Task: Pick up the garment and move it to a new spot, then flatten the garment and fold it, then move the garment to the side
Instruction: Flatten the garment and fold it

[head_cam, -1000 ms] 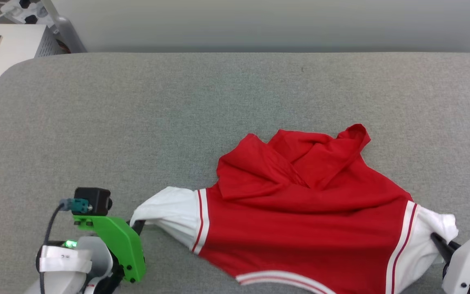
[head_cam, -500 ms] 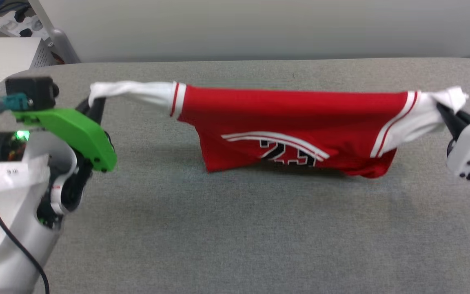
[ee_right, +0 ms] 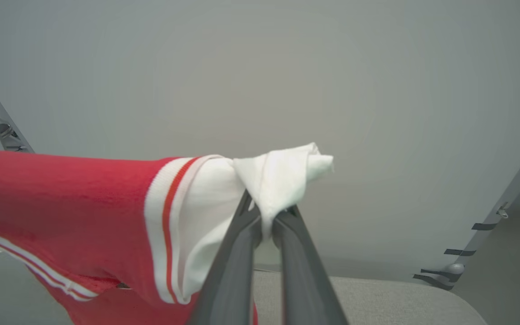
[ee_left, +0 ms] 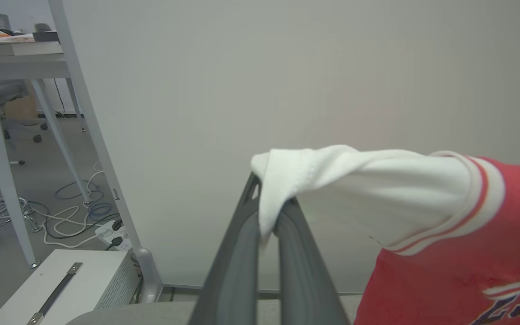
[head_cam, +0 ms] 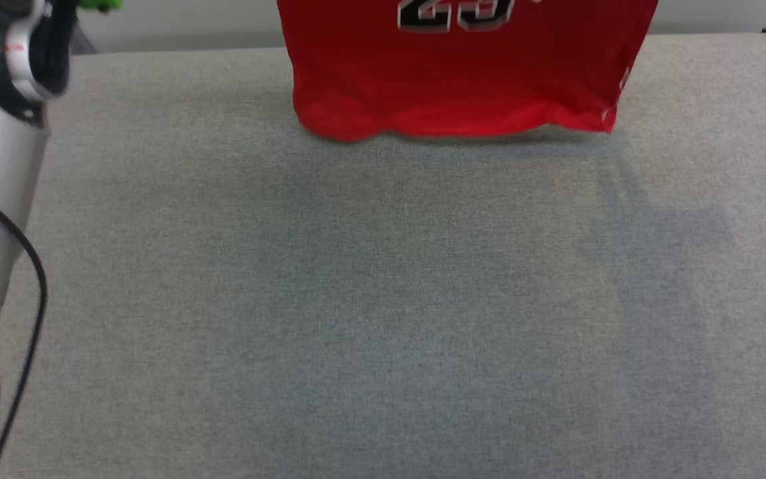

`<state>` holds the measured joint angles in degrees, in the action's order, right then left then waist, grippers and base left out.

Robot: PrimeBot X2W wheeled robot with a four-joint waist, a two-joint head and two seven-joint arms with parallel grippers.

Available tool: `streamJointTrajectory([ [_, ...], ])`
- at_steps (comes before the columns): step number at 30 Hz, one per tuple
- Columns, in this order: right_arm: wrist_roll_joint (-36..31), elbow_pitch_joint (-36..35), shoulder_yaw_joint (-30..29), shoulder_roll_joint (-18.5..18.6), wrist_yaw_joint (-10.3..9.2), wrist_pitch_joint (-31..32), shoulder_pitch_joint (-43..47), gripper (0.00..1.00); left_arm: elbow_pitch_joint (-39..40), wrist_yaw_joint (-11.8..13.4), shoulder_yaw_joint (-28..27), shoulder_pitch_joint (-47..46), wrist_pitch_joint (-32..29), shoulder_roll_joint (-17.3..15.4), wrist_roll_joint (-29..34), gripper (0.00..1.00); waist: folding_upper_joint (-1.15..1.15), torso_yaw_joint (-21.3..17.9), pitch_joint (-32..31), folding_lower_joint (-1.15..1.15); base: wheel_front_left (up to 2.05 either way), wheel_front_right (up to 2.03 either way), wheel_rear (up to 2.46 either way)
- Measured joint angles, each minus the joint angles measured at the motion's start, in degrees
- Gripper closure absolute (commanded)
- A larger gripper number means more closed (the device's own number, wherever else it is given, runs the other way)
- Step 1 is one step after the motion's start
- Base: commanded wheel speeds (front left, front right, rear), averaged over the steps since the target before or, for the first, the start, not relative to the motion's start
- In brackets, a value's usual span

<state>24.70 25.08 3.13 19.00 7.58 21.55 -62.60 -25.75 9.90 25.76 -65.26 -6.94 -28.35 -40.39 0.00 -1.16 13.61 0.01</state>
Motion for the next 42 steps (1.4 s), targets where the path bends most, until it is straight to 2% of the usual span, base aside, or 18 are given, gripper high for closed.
streamJointTrajectory([
  [11,-0.33,15.22,4.02,-0.66,0.0,-11.21,-23.69,1.0,-10.51,-2.16,0.15,-20.24,7.0,0.49,5.88,1.0,0.0,-1.35,7.13,0.0,0.0,0.0,0.0],
  [18,0.22,22.24,8.04,-0.93,0.0,-14.72,-29.87,1.0,-16.29,-3.72,0.09,-23.41,8.17,1.65,5.52,1.0,0.0,-1.79,12.3,0.01,0.0,0.0,0.0],
  [30,7.88,30.25,16.17,-2.74,0.0,-16.42,-26.88,1.0,-27.46,-7.82,-0.29,-18.57,9.42,5.3,1.07,1.0,0.0,-1.87,17.5,0.0,0.0,0.0,0.0],
  [40,16.91,31.08,22.57,-2.19,0.0,-16.11,-14.5,1.0,-35.48,-12.29,-1.21,-8.76,10.72,9.96,-3.82,1.0,0.0,-0.82,15.64,0.0,0.0,0.0,0.0],
  [41,17.59,30.96,23.3,-1.91,0.0,-16.1,-12.76,1.0,-36.2,-12.73,-1.59,-7.34,11.02,10.47,-4.72,1.0,0.0,-0.7,15.21,0.0,0.0,0.0,0.0],
  [42,20.54,30.27,24.5,-0.78,0.0,-16.53,-7.2,1.0,-37.83,-14.08,-1.81,-2.68,11.95,11.35,-5.69,1.0,0.0,-0.36,13.66,0.0,0.0,0.0,0.0],
])
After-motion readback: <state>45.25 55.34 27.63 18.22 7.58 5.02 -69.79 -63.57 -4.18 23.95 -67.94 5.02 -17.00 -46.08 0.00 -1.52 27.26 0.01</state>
